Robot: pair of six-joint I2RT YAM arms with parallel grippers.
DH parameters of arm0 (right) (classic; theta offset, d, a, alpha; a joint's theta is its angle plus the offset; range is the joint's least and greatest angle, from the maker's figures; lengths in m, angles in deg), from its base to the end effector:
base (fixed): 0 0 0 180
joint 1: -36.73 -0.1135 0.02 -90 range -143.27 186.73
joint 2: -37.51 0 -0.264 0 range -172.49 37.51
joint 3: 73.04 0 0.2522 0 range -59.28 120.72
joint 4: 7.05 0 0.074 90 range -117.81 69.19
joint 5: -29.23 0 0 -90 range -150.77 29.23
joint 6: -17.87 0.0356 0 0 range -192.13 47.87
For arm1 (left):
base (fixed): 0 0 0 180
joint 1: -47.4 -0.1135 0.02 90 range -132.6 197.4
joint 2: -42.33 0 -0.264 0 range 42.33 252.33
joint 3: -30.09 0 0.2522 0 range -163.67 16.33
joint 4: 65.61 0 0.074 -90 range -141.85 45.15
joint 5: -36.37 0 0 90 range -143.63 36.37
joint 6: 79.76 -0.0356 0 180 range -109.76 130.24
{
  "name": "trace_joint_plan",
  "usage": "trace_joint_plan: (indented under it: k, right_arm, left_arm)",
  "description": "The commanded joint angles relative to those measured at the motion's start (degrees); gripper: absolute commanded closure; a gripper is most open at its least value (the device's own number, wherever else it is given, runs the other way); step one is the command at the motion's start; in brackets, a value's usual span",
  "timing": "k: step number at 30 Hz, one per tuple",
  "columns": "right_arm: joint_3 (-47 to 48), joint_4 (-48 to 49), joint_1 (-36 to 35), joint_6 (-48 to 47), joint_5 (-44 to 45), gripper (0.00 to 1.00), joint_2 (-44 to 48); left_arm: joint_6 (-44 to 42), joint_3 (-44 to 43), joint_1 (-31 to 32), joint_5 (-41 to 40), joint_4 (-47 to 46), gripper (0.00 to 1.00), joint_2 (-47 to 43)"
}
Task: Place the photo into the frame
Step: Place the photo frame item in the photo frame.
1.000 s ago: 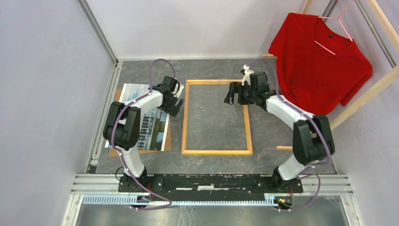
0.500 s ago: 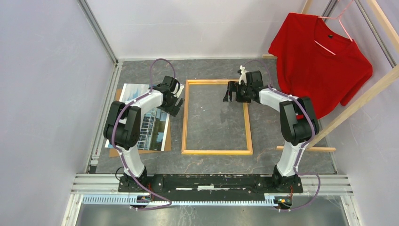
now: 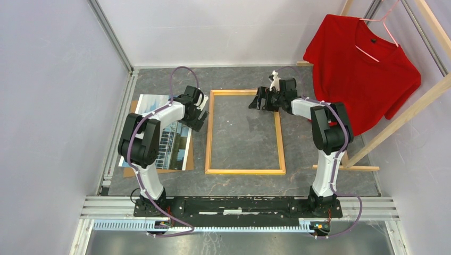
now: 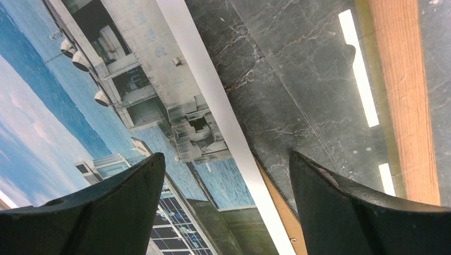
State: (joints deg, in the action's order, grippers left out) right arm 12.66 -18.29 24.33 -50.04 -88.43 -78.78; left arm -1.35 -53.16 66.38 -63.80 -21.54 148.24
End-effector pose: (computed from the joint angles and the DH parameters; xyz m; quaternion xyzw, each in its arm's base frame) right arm 0.4190 0.1090 0.1515 -0.0223 0.8915 0.3259 0.3138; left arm 0.3502 -0.1138 0.1701 0.2399 0.9458 0.0737 0.2061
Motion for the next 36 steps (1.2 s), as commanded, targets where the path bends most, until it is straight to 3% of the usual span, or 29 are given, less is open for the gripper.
trace_joint_plan:
  k: [1,7,16,24,28,36]
  right_arm:
    - [1.0,5.8,0.1,4.4,-6.9,0.05,-1.9]
    - [-3.3,13.4,0.4,11.2,-11.6,0.08,1.6]
    - [-15.4,38.2,2.6,32.3,-19.5,0.15,7.8]
    - [-25.8,52.2,2.5,42.4,-21.8,0.23,10.1]
    - [-27.8,49.2,2.8,40.2,-21.8,0.36,11.4]
    - [-27.7,41.8,3.0,34.6,-21.5,0.49,12.8]
  left_arm:
    - [-0.8,-2.0,0.2,0.4,-1.8,0.08,1.3]
    - [-0.7,-1.5,0.1,0.8,-2.5,0.08,1.8]
    - [-0.7,-1.0,0.2,1.0,-2.9,0.08,1.7]
    - [-0.8,-0.5,0.2,1.1,-3.0,0.08,1.5]
    - [-0.7,-0.4,0.4,1.1,-3.1,0.08,1.4]
    - [-0.9,-0.1,0.5,1.2,-3.0,0.08,1.1]
